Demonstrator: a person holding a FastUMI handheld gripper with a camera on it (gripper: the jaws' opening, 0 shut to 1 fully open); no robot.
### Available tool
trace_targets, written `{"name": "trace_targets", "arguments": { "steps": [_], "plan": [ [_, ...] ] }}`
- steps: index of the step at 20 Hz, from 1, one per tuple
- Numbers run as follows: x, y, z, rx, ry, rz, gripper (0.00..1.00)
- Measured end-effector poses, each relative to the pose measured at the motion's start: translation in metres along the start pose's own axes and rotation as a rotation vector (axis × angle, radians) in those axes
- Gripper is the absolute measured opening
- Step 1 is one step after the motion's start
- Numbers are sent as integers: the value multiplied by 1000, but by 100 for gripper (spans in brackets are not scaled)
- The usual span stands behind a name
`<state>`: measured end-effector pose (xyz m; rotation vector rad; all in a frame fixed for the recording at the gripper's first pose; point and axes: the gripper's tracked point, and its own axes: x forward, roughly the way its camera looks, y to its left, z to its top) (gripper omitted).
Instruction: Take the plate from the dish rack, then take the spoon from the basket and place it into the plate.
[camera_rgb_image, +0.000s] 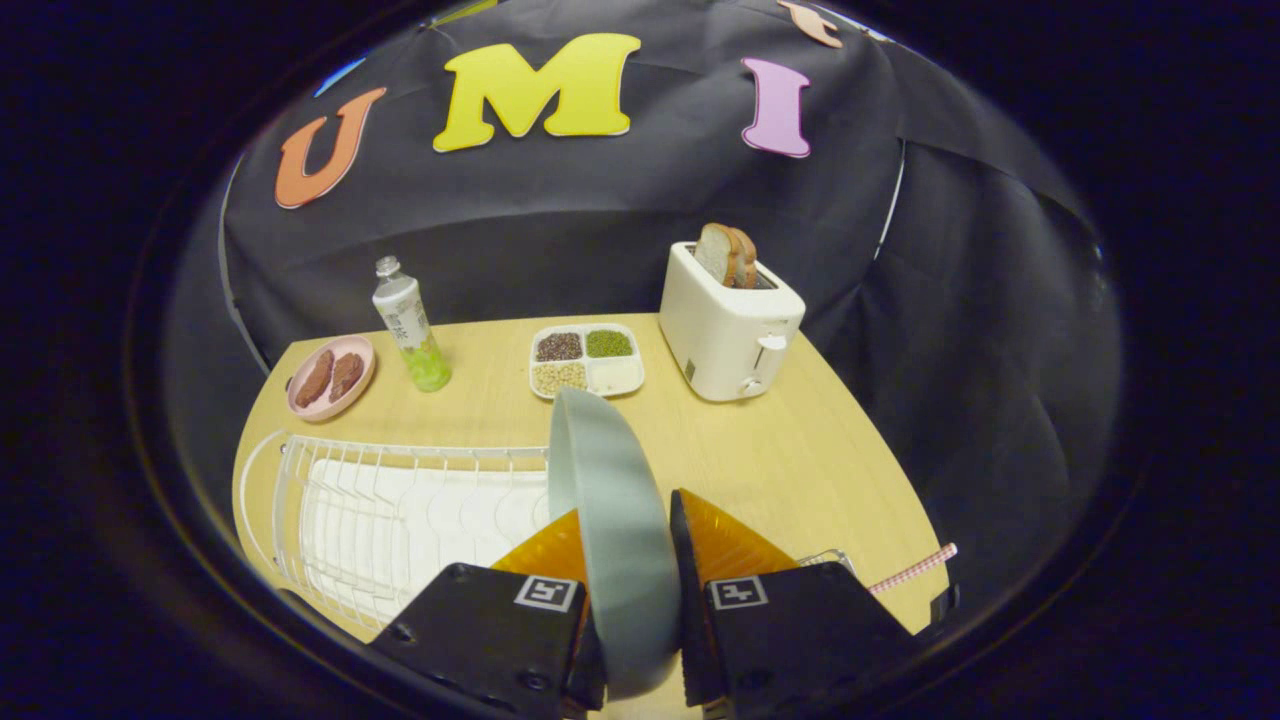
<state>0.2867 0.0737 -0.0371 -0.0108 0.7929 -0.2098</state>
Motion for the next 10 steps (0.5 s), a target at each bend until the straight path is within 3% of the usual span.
{"name": "trace_targets", "arguments": {
  "steps": [4, 10],
  "plan": [
    [-26, -6, 13, 15, -77, 13, 34],
    [-105, -7, -14, 87, -150, 214, 34]
  ]
}}
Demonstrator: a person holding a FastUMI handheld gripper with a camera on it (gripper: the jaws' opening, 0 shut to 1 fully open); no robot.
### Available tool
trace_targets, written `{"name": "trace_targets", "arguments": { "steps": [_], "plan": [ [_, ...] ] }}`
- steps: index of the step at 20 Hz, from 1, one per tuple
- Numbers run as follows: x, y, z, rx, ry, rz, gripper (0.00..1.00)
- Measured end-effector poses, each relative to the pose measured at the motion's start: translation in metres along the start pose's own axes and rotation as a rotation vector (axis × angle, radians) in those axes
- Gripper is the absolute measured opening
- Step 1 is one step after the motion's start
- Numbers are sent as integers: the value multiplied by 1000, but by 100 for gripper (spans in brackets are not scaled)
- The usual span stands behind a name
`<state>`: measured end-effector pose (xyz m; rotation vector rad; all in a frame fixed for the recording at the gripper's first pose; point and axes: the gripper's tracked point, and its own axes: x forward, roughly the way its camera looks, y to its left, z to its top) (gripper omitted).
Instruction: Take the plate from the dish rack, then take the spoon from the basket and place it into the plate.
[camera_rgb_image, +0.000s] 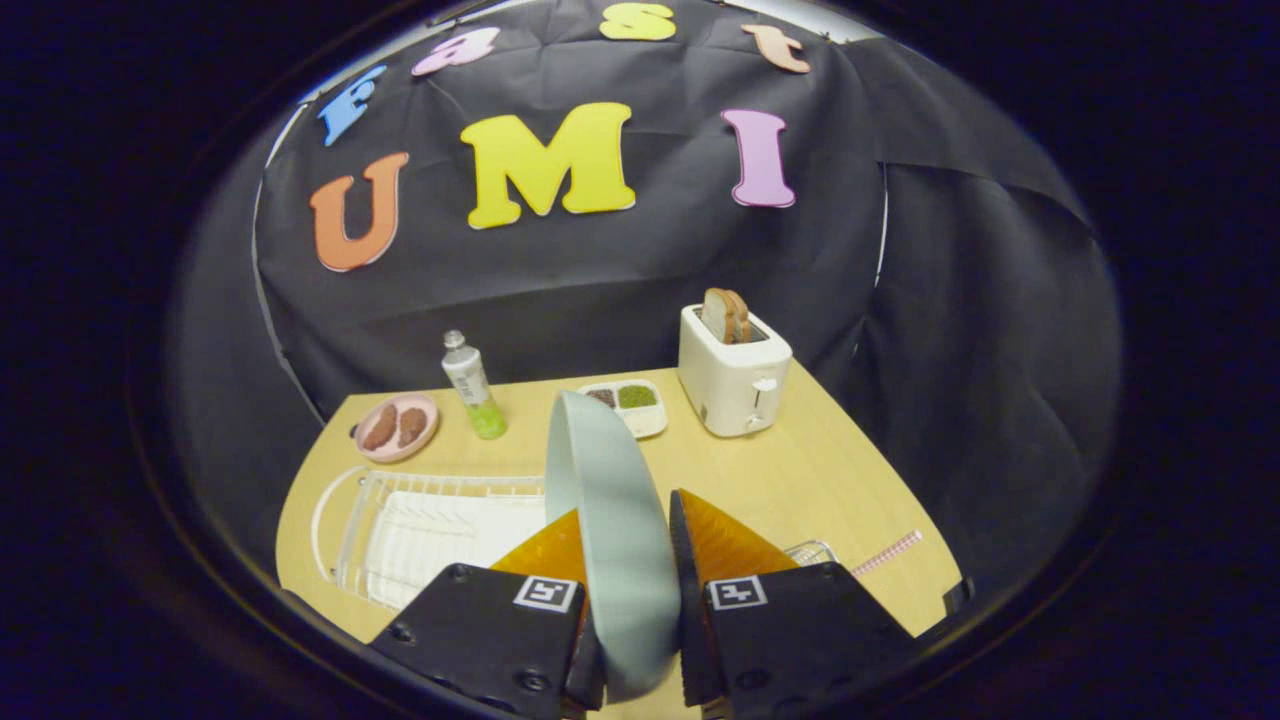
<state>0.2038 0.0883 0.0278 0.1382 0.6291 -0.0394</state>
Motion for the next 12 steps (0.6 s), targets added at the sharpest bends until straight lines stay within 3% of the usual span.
{"name": "trace_targets", "arguments": {
  "steps": [3, 8, 12],
  "plan": [
    [-39, 5, -36, 12, -38, 96, 34],
    [-77, -3, -109, -33, -135, 151, 34],
    [-76, -15, -161, 0, -154, 169, 34]
  ]
}}
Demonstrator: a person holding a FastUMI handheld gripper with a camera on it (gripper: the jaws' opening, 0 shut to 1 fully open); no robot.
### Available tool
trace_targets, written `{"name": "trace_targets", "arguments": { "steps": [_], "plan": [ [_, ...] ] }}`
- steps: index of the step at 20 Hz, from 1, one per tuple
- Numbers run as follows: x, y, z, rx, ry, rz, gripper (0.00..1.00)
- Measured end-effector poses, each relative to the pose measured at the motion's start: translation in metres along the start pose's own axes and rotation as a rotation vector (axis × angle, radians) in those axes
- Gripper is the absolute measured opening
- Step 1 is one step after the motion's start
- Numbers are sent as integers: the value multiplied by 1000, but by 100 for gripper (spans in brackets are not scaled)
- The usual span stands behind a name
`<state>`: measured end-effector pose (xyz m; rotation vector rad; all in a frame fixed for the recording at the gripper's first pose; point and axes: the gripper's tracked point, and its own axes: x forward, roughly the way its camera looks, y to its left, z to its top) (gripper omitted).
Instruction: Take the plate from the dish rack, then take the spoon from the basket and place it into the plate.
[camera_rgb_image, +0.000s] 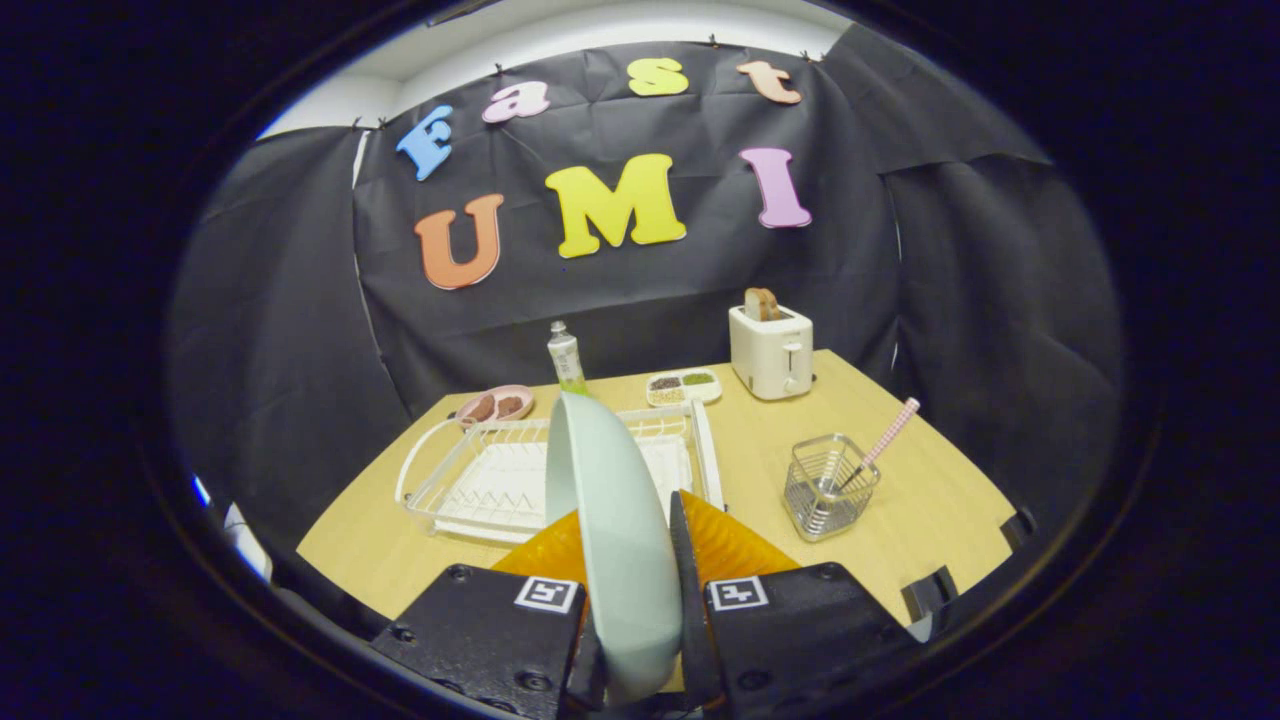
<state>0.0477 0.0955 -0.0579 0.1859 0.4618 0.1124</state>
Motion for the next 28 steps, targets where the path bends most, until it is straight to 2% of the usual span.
{"name": "trace_targets", "arguments": {
  "steps": [5, 11, 14, 19, 24, 28],
  "plan": [
    [20, -3, -57, 75, 89, 47, 35],
    [49, -14, -97, 357, 267, 136, 36],
    [61, -21, -106, 438, 298, 140, 39],
    [68, -31, -101, 390, 245, 120, 43],
    [61, -38, -83, 284, 142, 97, 51],
    [40, -47, -58, 181, 21, 76, 66]
  ]
}}
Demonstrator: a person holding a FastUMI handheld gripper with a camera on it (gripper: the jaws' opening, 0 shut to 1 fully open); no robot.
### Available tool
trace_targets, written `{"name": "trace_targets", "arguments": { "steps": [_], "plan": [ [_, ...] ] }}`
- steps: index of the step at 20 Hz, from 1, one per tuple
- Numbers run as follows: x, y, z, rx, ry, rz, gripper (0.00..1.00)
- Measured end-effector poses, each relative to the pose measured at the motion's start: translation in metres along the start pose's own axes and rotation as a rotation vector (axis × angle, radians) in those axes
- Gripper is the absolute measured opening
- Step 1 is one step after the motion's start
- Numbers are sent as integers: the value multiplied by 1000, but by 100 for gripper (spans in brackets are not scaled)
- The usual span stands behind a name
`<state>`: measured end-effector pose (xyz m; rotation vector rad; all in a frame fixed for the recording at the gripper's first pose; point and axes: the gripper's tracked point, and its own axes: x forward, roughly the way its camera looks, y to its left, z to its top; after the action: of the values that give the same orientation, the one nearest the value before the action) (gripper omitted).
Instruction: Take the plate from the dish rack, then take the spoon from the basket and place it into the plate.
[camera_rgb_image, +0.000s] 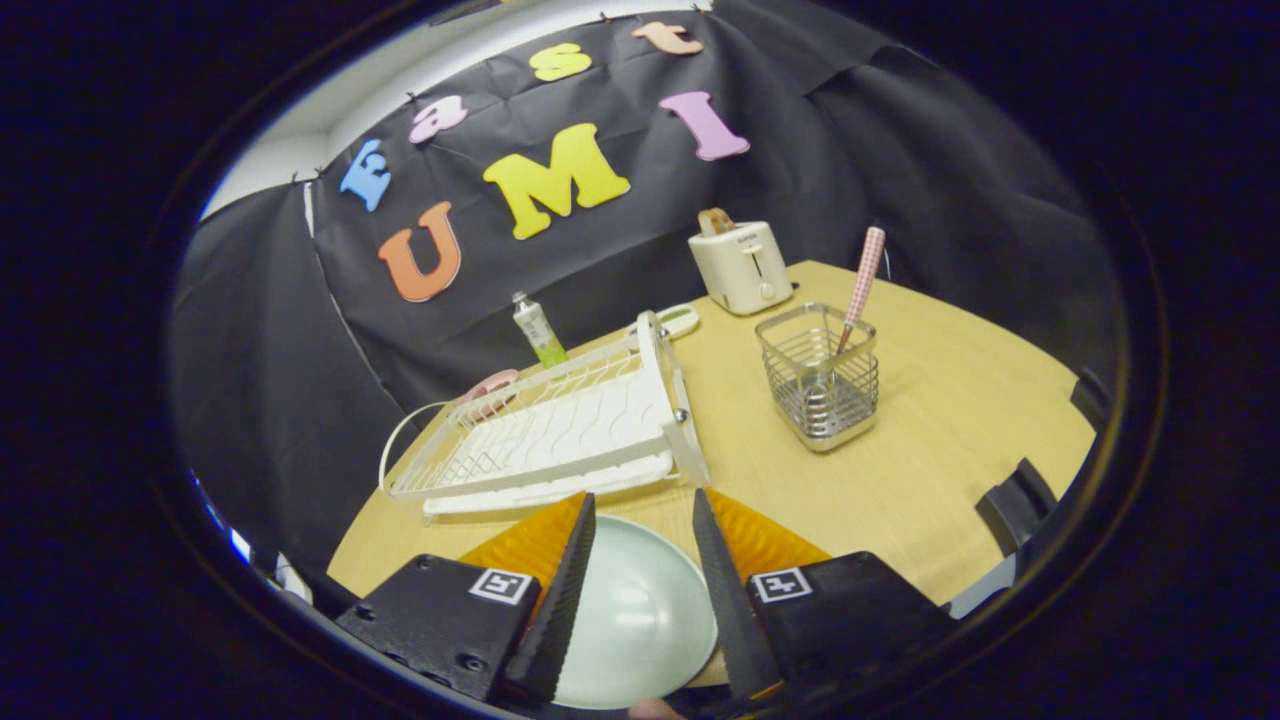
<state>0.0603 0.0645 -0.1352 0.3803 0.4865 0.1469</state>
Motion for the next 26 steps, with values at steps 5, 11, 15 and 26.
{"name": "trace_targets", "arguments": {
  "steps": [5, 11, 15, 26],
  "plan": [
    [-40, -19, 38, -111, -169, -30, 90],
    [-79, -76, 75, -152, -292, -93, 100],
    [-85, -121, 98, -212, -336, -144, 100],
    [30, -172, 153, -236, -230, -52, 98]
  ]
}}
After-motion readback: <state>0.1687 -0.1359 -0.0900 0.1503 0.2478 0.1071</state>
